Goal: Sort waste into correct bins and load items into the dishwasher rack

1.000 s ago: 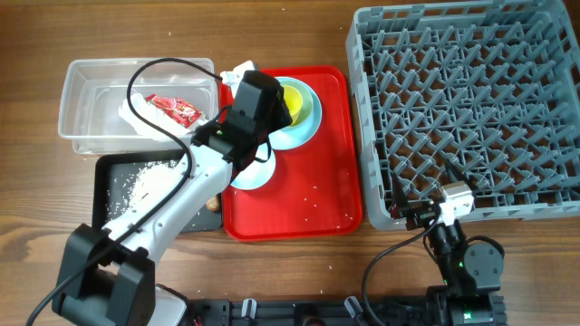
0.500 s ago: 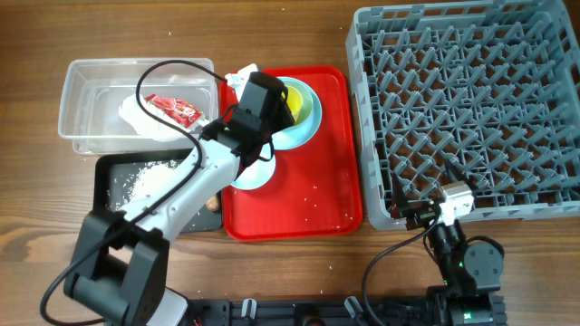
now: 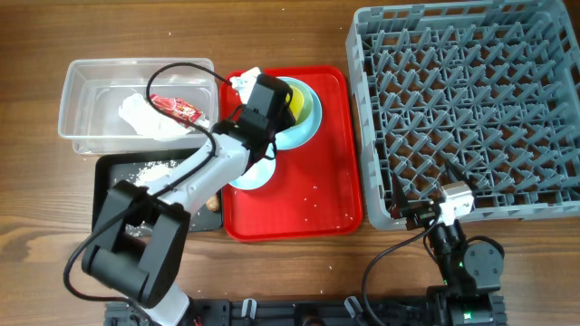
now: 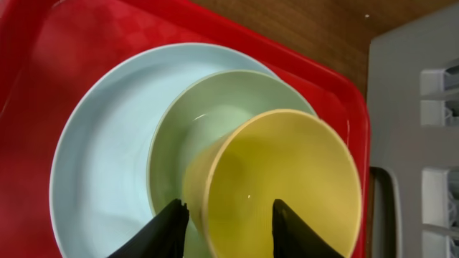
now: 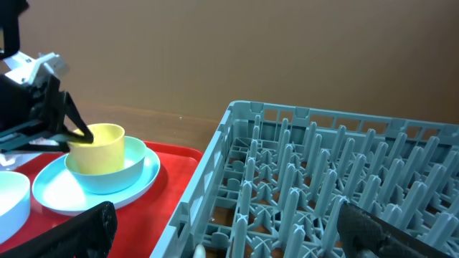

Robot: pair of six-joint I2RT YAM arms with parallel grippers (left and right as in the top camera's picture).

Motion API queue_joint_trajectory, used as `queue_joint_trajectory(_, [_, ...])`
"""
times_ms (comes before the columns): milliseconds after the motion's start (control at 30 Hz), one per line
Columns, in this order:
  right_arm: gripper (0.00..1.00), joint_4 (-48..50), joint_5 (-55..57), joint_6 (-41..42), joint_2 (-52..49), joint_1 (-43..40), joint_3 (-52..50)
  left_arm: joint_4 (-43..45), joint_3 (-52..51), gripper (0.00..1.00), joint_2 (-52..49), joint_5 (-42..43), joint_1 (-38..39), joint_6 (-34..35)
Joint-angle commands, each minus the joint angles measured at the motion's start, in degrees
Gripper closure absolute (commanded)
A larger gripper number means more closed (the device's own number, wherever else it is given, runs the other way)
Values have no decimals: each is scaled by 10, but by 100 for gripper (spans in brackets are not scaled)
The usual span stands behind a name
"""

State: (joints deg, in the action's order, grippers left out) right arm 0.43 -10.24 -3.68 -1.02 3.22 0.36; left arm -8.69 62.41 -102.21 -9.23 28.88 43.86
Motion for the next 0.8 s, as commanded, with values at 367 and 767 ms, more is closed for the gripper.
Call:
queue_joint_trajectory(367, [0,4,1,7,1,3,-1,15,6,96,21,-13,1,3])
queue_joint_trajectory(767, [0,4,1,7,1,3,-1,-131,6,96,168,31,1,-19])
